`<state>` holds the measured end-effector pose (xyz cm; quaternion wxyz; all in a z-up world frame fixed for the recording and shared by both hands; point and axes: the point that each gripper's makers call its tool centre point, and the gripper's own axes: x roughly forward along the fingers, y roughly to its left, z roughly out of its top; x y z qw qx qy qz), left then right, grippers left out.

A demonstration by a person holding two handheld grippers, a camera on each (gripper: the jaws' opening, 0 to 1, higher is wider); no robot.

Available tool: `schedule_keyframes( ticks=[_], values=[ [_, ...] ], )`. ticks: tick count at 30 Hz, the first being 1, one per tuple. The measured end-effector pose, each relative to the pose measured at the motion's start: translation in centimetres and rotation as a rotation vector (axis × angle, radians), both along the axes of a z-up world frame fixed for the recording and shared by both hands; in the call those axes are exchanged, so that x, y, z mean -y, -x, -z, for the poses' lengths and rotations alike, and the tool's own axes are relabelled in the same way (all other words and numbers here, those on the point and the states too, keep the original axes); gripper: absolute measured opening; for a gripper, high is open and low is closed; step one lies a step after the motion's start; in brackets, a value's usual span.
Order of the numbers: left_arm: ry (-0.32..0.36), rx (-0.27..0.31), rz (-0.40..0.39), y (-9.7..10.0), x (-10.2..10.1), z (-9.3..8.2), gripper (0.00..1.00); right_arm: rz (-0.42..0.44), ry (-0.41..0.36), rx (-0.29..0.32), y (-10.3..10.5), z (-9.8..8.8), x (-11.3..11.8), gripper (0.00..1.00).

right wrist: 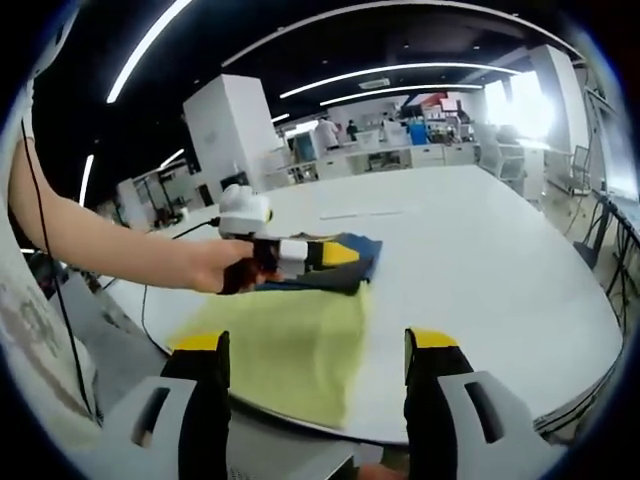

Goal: Fold the garment on the visible template until the final outline fits inside the template.

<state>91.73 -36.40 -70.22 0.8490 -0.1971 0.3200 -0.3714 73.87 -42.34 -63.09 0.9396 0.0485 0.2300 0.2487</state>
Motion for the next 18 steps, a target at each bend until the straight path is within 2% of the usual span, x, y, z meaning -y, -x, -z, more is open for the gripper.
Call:
schedule_keyframes(
  ticks=[2, 6, 18],
  values=[
    [0.0, 0.014, 0.001, 0.2, -0.3, -0.5, 0.58, -0.006, -0.001, 0.006, 0.0, -0.2, -0.2, 0.71],
    [-0.04, 0.076, 0.02, 0.5, -1.0, -1.6, 0.62, -0.02, 0.0, 0.015, 0.1, -0.4, -0.5, 0.71],
    [-0.025, 0.163, 0.008, 2.3, -3.9, -6.0, 0.67, -0.06, -0.012, 0.049, -0.6, -1.0, -2.0, 0.71]
  ],
)
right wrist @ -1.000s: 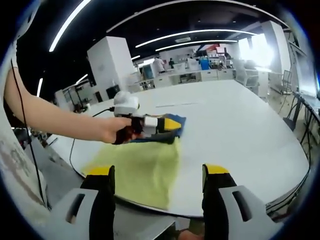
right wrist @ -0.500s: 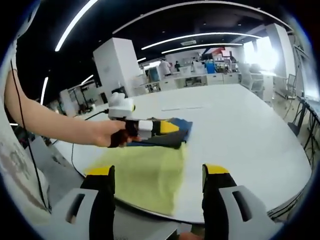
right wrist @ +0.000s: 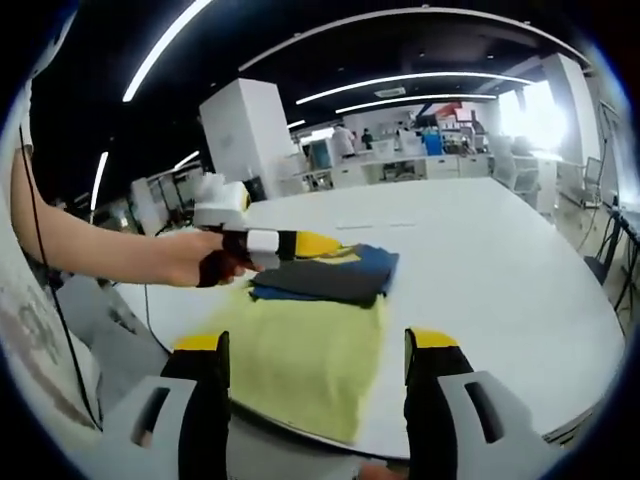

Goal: Fold the garment on the visible template until the final outline fits inside the template.

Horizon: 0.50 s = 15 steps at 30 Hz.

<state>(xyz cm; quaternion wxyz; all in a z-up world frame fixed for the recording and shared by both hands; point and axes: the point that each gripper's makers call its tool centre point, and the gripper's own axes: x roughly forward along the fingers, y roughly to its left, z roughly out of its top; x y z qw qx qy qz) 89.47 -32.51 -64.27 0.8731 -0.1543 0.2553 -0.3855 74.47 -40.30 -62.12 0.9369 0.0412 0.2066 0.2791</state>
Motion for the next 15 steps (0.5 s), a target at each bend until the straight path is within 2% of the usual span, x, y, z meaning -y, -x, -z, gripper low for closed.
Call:
schedule_keyframes(
  ticks=[7, 15],
  values=[
    [0.004, 0.052, -0.019, 1.5, -2.9, -2.5, 0.67, -0.038, -0.01, 0.02, -0.4, -0.4, -1.4, 0.71],
    [-0.012, 0.125, -0.081, 3.4, -8.5, -6.1, 0.69, -0.099, -0.011, 0.028, -0.6, -0.7, -3.3, 0.71]
  ],
)
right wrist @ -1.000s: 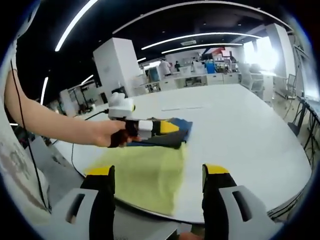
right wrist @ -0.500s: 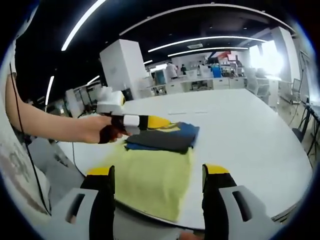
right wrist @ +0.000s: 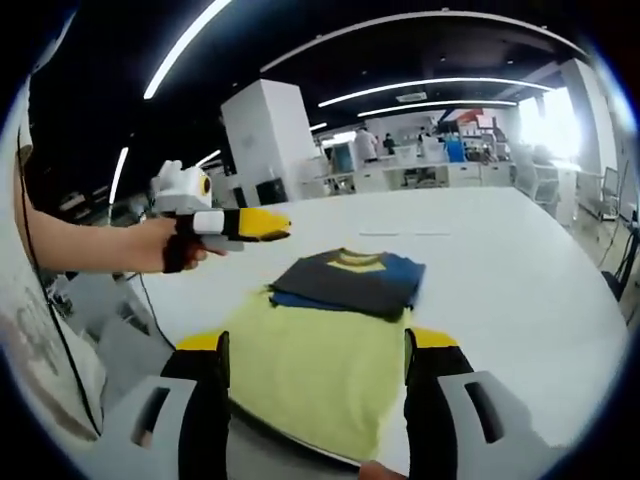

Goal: Fold the garment on the visible template until the final outline fits inside the template.

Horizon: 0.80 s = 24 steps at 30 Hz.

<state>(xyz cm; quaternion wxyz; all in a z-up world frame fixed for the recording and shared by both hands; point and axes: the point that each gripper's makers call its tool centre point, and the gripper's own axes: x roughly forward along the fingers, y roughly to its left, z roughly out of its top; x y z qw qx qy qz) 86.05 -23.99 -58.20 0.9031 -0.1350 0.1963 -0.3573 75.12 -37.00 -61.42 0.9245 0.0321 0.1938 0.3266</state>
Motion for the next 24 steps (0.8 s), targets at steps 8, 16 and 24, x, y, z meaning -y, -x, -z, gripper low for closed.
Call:
schedule_keyframes(
  ticks=[8, 16, 24],
  values=[
    [-0.048, 0.053, -0.077, 3.1, -5.5, -1.8, 0.7, -0.033, -0.005, 0.01, -0.3, -0.2, -0.7, 0.71],
    [-0.054, 0.044, -0.149, 6.8, -9.6, -1.6, 0.73, -0.05, -0.004, 0.011, -0.5, -0.1, -0.9, 0.71],
    [-0.02, 0.006, -0.233, 9.4, -12.5, -0.8, 0.76, -0.059, -0.006, 0.007, -0.4, 0.2, -1.0, 0.71]
  ],
)
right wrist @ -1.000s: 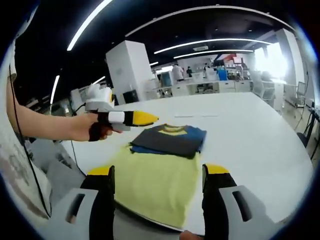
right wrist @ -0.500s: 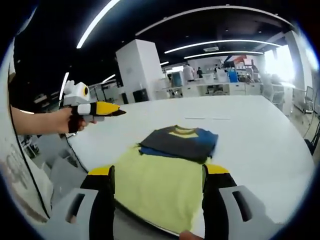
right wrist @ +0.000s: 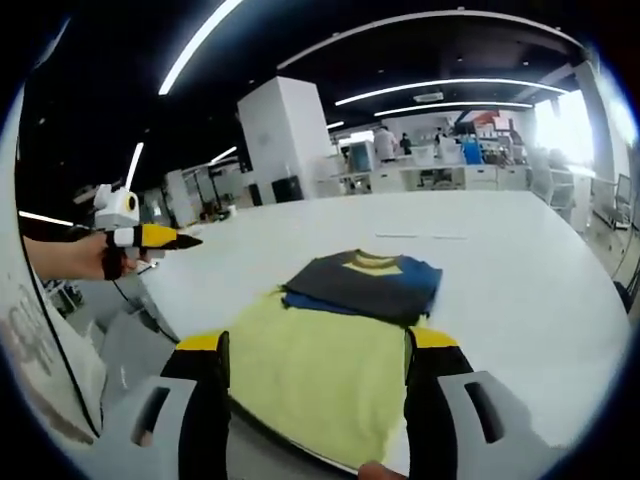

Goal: Fold the garment on the visible template until the final outline fits inside the template.

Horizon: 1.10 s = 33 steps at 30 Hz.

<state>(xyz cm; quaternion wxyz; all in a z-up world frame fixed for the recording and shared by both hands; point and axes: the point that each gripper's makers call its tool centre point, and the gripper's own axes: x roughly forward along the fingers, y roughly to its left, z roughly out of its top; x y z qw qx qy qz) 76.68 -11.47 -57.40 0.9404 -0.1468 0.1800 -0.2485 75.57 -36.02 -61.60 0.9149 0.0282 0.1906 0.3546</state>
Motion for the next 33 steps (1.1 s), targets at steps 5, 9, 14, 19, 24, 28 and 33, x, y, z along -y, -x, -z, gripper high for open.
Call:
schedule_keyframes(
  ticks=[5, 9, 14, 19, 24, 28, 33],
  values=[
    [-0.001, -0.005, -0.015, 1.4, -0.7, 0.4, 0.75, -0.003, 0.004, -0.009, 0.2, 0.3, 0.1, 0.71],
    [0.053, -0.014, -0.029, 2.1, -0.9, 0.5, 0.75, -0.008, 0.009, -0.019, 0.2, 0.6, 0.2, 0.71],
    [0.043, -0.03, -0.033, 2.7, -1.0, 0.9, 0.75, 0.003, 0.006, -0.014, 0.1, 0.4, 0.4, 0.71],
    [0.049, -0.029, -0.028, 2.8, -0.6, 0.7, 0.75, 0.006, 0.011, -0.019, 0.2, 0.6, 0.5, 0.71],
    [0.045, -0.035, -0.013, 2.9, -0.1, 0.8, 0.74, 0.018, 0.008, -0.023, 0.2, 0.7, 0.7, 0.71],
    [0.053, -0.036, -0.011, 2.8, 0.1, 0.7, 0.74, 0.021, 0.005, -0.021, 0.2, 0.6, 0.6, 0.71],
    [0.063, -0.073, -0.029, 3.0, -0.5, 2.1, 0.74, 0.025, 0.01, -0.034, 0.4, 1.2, 0.7, 0.71]
  ],
)
